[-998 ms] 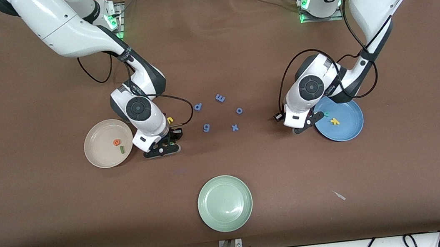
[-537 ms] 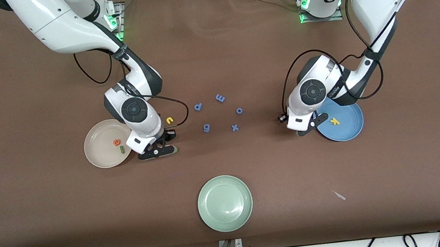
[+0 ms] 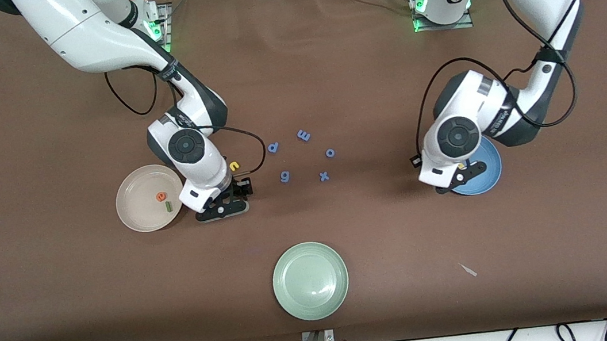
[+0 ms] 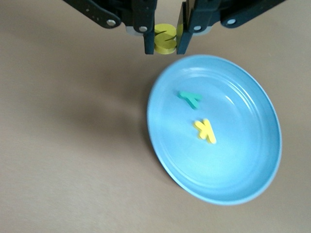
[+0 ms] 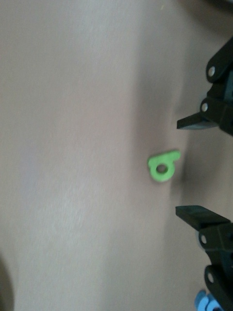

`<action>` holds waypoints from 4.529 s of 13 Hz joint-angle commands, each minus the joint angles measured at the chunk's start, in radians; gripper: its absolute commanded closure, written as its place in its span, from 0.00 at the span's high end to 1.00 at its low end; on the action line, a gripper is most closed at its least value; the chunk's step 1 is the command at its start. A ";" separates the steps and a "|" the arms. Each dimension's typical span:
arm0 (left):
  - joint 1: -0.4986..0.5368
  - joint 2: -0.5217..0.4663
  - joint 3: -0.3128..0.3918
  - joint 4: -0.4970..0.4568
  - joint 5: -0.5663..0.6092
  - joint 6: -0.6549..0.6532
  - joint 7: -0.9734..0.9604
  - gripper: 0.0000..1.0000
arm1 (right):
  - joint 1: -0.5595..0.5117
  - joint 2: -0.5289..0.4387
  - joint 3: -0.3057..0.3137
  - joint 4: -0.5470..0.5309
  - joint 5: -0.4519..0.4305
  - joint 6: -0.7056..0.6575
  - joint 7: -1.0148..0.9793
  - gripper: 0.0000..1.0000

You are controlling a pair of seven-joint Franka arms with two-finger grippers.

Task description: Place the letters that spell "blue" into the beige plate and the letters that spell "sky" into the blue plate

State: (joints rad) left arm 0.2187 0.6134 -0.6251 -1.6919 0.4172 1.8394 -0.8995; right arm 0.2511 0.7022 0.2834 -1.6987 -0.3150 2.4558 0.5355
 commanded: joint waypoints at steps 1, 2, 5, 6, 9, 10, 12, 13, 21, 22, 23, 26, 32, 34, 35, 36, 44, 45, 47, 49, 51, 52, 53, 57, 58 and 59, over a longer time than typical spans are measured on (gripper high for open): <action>0.076 0.002 -0.010 -0.011 0.032 -0.012 0.179 0.08 | 0.020 0.046 -0.001 0.054 0.005 0.011 -0.079 0.72; 0.094 0.000 -0.010 -0.023 0.032 -0.012 0.233 0.08 | 0.020 0.052 -0.001 0.054 0.007 0.017 -0.116 0.72; 0.177 0.003 -0.010 -0.067 0.032 0.036 0.388 0.08 | 0.020 0.053 -0.004 0.050 0.002 0.029 -0.159 0.72; 0.206 0.003 -0.008 -0.093 0.034 0.076 0.430 0.09 | 0.020 0.054 -0.006 0.051 0.004 0.037 -0.193 0.72; 0.235 0.002 -0.008 -0.115 0.035 0.110 0.493 0.67 | 0.019 0.056 -0.007 0.044 0.004 0.055 -0.224 0.72; 0.235 0.000 -0.010 -0.115 0.035 0.107 0.495 1.00 | 0.019 0.059 -0.015 0.038 0.001 0.074 -0.227 0.72; 0.234 -0.035 -0.030 -0.100 0.023 0.084 0.499 1.00 | 0.019 0.068 -0.029 0.027 0.001 0.106 -0.253 0.72; 0.235 -0.059 -0.045 -0.088 0.017 0.068 0.498 1.00 | 0.019 0.071 -0.029 0.027 0.001 0.107 -0.253 0.72; 0.223 -0.151 -0.194 0.374 -0.101 -0.350 0.510 1.00 | 0.019 0.069 -0.047 -0.016 0.002 0.117 -0.242 0.35; 0.225 -0.193 -0.196 0.382 -0.104 -0.350 0.525 1.00 | 0.019 0.068 -0.052 -0.021 0.002 0.117 -0.247 0.27; 0.235 -0.199 -0.203 0.397 -0.109 -0.364 0.533 1.00 | 0.019 0.066 -0.053 -0.021 0.002 0.117 -0.250 0.19; 0.222 -0.286 -0.113 0.426 -0.201 -0.379 0.655 1.00 | 0.016 0.036 -0.061 -0.019 0.004 0.100 -0.264 0.10; -0.158 -0.434 0.440 0.318 -0.372 -0.316 0.826 1.00 | -0.102 -0.194 -0.061 -0.169 0.011 -0.136 -0.516 0.10; -0.212 -0.509 0.524 0.211 -0.411 -0.257 0.824 1.00 | -0.168 -0.285 -0.067 -0.292 0.007 -0.132 -0.595 0.11; -0.222 -0.565 0.531 0.143 -0.405 -0.234 0.820 1.00 | -0.193 -0.318 -0.081 -0.335 0.001 -0.132 -0.620 0.11; -0.226 -0.589 0.530 0.123 -0.394 -0.218 0.814 1.00 | -0.206 -0.343 -0.107 -0.373 -0.001 -0.126 -0.650 0.11; -0.209 -0.570 0.527 0.159 -0.396 -0.259 0.821 1.00 | -0.214 -0.336 -0.023 -0.401 0.011 -0.075 -0.409 0.86; -0.209 -0.570 0.525 0.159 -0.396 -0.262 0.817 1.00 | -0.204 -0.326 0.012 -0.389 0.011 -0.078 -0.329 0.86; -0.209 -0.572 0.527 0.161 -0.396 -0.264 0.818 1.00 | -0.149 -0.302 0.033 -0.369 0.013 -0.078 -0.197 0.86; -0.209 -0.572 0.528 0.167 -0.396 -0.287 0.821 1.00 | -0.086 -0.253 0.045 -0.323 0.014 -0.077 -0.045 0.86; -0.209 -0.572 0.527 0.172 -0.394 -0.317 0.821 1.00 | -0.029 -0.198 0.046 -0.277 0.013 -0.066 0.081 0.86; -0.209 -0.572 0.527 0.173 -0.396 -0.328 0.817 1.00 | -0.020 -0.185 0.048 -0.277 0.013 -0.060 0.092 0.86; -0.208 -0.573 0.531 0.175 -0.396 -0.330 0.823 1.00 | -0.019 -0.182 0.051 -0.283 0.011 -0.039 0.092 0.86; -0.205 -0.578 0.532 0.179 -0.394 -0.328 0.830 1.00 | -0.019 -0.165 0.054 -0.311 -0.028 0.056 0.042 0.86; -0.205 -0.581 0.528 0.193 -0.399 -0.333 0.830 1.00 | -0.019 -0.162 0.054 -0.317 -0.044 0.080 -0.009 0.86; -0.205 -0.583 0.522 0.195 -0.399 -0.344 0.829 1.00 | -0.019 -0.164 0.054 -0.318 -0.044 0.084 -0.028 0.86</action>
State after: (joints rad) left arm 0.0141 0.0457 -0.1033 -1.5145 0.0361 1.5253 -0.0959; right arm 0.2384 0.5390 0.3304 -2.0053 -0.3367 2.5081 0.5571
